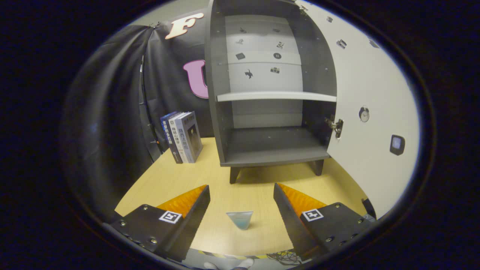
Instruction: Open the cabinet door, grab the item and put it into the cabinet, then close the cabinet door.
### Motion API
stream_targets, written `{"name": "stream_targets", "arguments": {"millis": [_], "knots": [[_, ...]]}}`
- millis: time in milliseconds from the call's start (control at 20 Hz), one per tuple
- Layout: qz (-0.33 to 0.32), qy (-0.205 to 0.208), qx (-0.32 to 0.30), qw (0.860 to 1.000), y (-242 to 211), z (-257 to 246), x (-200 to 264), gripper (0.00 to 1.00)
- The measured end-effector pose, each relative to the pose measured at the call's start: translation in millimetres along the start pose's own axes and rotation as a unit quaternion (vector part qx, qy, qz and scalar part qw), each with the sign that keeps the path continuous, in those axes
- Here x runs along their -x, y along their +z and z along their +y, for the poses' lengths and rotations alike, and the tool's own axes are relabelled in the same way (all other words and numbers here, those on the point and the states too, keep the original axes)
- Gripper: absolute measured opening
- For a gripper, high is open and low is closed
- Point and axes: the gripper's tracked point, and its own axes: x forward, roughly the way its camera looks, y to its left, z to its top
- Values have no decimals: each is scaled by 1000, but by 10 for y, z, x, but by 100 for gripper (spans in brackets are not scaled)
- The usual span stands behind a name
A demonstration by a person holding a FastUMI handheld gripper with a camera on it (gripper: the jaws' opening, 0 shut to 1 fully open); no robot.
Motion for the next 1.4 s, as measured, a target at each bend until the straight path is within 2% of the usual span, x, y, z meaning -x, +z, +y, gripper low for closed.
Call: {"name": "stream_targets", "arguments": {"millis": [450,500,600,750,800,1100,1400], "knots": [[77,-10,-13,997,-897,4,-503,100],[78,-11,-17,997,-951,0,-544,97],[80,-14,-21,997,-1031,-20,-596,87],[75,-22,-13,997,-1042,-46,-621,55],[75,-23,-11,997,-1047,-58,-624,55],[63,-10,-13,998,-804,-111,-444,55],[8,-8,-8,1000,76,-268,-147,55]]}}
